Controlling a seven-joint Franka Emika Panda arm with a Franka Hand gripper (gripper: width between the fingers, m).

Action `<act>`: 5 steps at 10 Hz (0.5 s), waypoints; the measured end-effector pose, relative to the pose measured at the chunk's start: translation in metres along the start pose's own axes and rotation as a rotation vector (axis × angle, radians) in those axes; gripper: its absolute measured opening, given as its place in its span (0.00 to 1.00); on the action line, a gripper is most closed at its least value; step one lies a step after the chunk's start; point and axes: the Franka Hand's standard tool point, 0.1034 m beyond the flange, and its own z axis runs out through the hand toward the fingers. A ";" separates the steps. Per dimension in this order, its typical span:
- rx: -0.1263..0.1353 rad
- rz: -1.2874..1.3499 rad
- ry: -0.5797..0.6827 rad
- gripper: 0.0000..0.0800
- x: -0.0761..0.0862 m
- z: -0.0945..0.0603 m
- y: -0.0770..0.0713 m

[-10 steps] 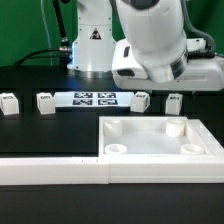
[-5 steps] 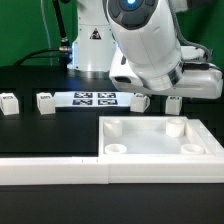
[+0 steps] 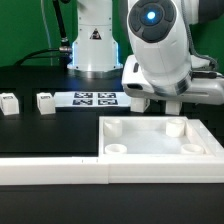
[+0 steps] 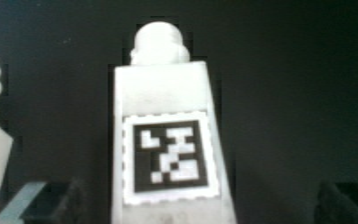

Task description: Assemble square table

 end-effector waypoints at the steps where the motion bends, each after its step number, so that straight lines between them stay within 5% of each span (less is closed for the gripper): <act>1: -0.001 0.001 -0.004 0.81 0.000 0.000 0.001; 3: -0.001 0.001 -0.003 0.53 0.000 0.000 0.000; 4: -0.001 0.001 -0.003 0.53 0.000 0.000 0.000; 5: -0.001 0.001 -0.003 0.36 0.000 0.000 0.000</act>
Offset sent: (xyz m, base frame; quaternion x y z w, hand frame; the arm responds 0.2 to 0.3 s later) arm 0.0000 0.0000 0.0000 0.0000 0.0000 0.0000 1.0000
